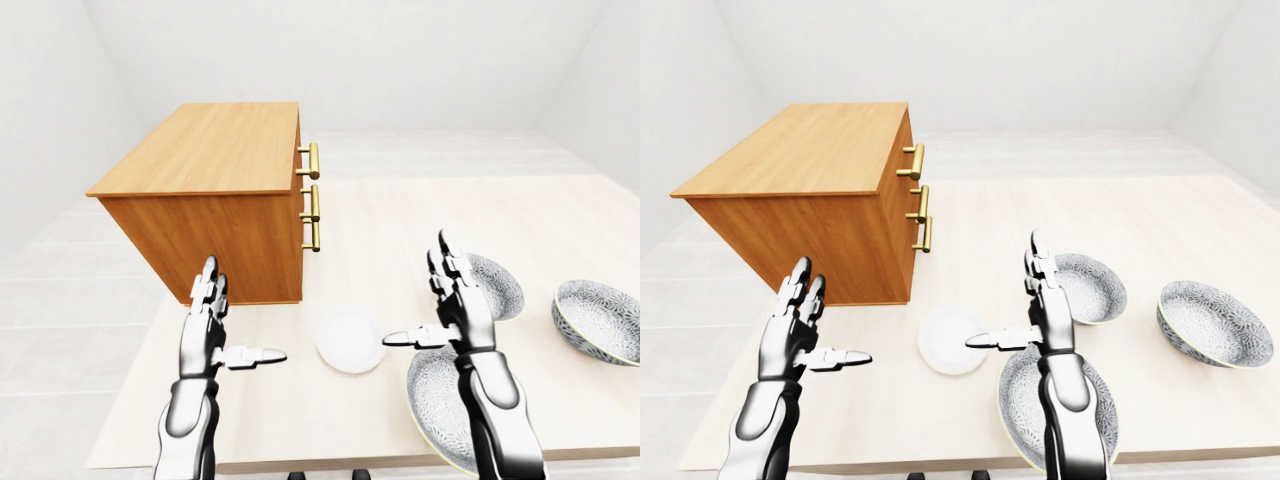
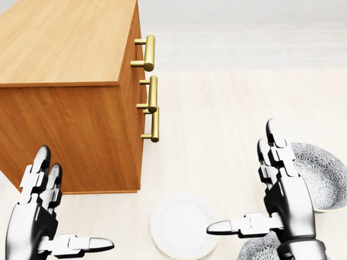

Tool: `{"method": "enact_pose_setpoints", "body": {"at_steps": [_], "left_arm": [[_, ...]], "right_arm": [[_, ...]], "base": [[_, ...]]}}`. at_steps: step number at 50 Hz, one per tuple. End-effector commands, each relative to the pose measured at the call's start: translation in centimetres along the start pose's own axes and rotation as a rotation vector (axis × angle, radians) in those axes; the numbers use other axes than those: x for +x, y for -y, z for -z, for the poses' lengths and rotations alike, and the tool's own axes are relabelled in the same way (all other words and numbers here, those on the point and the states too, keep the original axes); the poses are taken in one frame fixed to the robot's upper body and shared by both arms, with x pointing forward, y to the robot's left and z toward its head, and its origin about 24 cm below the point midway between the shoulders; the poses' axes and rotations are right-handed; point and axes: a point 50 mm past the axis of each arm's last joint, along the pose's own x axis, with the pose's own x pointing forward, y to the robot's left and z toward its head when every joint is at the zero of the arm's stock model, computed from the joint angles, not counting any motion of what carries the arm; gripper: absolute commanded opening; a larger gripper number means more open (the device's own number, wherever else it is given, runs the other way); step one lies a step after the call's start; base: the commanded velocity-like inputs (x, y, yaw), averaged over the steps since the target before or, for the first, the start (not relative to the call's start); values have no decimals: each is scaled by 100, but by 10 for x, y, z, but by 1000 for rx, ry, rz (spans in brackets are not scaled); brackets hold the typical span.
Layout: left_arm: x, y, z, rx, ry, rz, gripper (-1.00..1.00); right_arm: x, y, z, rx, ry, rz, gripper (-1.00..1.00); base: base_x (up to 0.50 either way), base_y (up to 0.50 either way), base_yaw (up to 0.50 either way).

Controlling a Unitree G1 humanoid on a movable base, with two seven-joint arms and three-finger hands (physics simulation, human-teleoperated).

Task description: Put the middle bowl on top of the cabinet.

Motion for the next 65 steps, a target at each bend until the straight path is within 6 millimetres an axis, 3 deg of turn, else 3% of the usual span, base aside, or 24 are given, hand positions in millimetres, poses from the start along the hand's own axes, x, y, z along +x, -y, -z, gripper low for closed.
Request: {"method": "enact_pose_setpoints", "body": {"at_steps": [1, 20, 34, 44, 65], "left_arm": [[-2, -1, -2, 8, 5, 4, 100], [-3, -5, -3, 25, 19, -4, 100], [-4, -5, -6, 31, 25, -4, 100], [-13, -2, -10, 33, 42, 12, 100], [-15, 4, -12, 33, 52, 31, 100]], "right_arm": [[-1, 4, -3, -34, 11, 17, 100], [1, 65, -56, -335, 185, 219, 100], [3, 85, -60, -486, 156, 295, 100], [-2, 109, -76, -644, 156, 386, 100], [-7, 145, -72, -921, -3, 485, 100]], "base": [[0, 0, 0], [0, 0, 0], [0, 0, 0], [0, 0, 0], [0, 0, 0]]}}
